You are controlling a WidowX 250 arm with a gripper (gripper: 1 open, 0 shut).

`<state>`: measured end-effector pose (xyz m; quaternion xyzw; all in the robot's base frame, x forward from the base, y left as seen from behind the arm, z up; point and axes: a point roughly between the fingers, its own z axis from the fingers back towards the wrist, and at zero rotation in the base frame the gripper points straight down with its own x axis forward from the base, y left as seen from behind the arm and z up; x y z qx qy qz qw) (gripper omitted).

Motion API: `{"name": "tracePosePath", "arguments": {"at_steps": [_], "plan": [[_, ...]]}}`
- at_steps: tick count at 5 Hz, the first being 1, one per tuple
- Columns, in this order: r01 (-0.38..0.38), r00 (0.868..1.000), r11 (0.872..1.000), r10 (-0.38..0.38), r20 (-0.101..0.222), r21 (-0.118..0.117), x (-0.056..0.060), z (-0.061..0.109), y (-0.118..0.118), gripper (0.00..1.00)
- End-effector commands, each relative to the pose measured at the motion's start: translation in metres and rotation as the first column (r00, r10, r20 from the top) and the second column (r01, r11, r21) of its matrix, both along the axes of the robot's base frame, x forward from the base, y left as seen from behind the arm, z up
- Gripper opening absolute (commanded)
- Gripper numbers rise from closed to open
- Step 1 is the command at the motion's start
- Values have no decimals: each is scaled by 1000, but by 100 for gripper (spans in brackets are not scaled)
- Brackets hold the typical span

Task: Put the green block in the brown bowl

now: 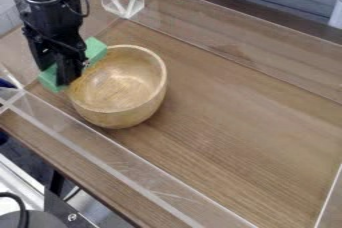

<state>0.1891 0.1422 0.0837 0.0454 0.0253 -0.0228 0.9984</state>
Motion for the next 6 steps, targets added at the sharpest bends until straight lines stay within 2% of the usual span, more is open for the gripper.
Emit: {"name": "tracePosePath", "arguments": {"at_steps": [1, 2, 4, 5, 6], "plan": [[46, 996, 998, -49, 72, 48, 6, 18, -9, 0], [98, 991, 993, -104, 90, 73, 11, 17, -25, 0], [-13, 1000, 998, 12, 5, 61, 13, -11, -21, 0], [-25, 1000, 1000, 25, -16, -18, 19, -15, -21, 100], [-38, 999, 997, 37, -19, -66, 21, -10, -22, 100]]}}
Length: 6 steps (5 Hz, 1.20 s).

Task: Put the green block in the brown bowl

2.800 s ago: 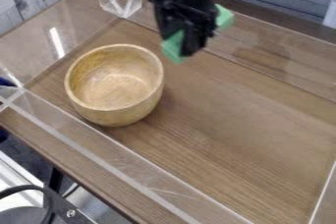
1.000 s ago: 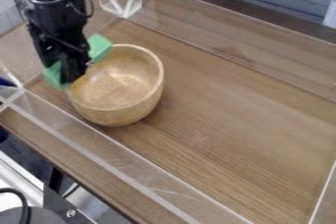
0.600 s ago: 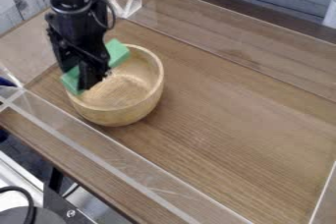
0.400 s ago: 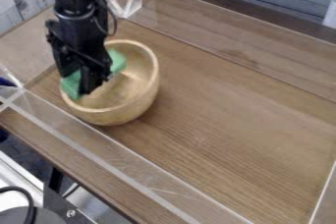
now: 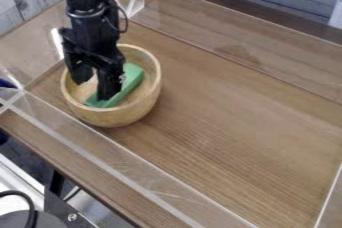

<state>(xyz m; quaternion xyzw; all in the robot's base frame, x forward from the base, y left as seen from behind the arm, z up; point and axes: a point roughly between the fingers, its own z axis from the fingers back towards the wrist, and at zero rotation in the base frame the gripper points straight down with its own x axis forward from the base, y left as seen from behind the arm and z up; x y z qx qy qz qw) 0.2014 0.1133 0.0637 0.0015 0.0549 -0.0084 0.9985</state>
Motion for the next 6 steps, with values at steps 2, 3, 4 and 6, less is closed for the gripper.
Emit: {"name": "tracePosePath", "arguments": {"at_steps": [2, 3, 4, 6], "plan": [[1, 999, 1000, -1, 39, 11, 10, 24, 7, 0], [-41, 998, 999, 41, 44, 11, 10, 34, 3, 100], [-85, 995, 996, 85, 48, 9, 9, 45, 1, 100], [-55, 996, 998, 54, 71, 20, 12, 56, 8, 100]]}}
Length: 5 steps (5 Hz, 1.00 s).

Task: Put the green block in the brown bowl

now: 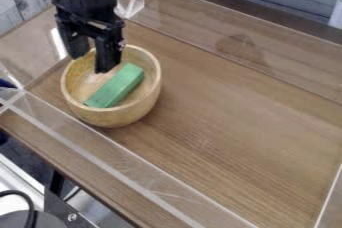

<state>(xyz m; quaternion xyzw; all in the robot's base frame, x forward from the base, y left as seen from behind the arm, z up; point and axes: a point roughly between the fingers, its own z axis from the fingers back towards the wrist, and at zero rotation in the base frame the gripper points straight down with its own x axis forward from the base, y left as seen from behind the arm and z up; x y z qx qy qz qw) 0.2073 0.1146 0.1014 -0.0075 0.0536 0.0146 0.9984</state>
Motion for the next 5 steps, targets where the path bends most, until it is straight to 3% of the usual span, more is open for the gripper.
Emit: {"name": "tracePosePath", "arguments": {"at_steps": [1, 2, 4, 5], "plan": [[-13, 996, 999, 10, 83, 34, 7, 16, 7, 100], [-16, 995, 999, 13, 98, 29, 6, 12, 7, 100], [-29, 996, 999, 30, 79, -18, 9, 12, 4, 100], [-52, 995, 998, 54, 81, -30, 14, 15, 5, 100]]}}
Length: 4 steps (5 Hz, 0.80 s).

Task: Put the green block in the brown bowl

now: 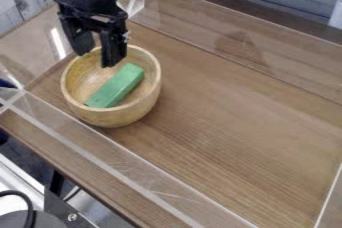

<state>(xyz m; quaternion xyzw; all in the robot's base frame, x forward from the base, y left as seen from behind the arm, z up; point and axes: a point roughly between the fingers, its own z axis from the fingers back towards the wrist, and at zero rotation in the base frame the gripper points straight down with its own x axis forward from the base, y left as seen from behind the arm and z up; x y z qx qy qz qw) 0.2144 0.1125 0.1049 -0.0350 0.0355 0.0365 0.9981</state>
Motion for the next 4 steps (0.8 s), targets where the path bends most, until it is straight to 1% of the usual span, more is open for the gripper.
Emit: {"name": "tracePosePath", "arguments": {"at_steps": [1, 4], "plan": [[-31, 999, 999, 30, 43, 14, 10, 14, 8, 100], [-43, 998, 999, 42, 50, 16, 7, 11, 20, 100]]}}
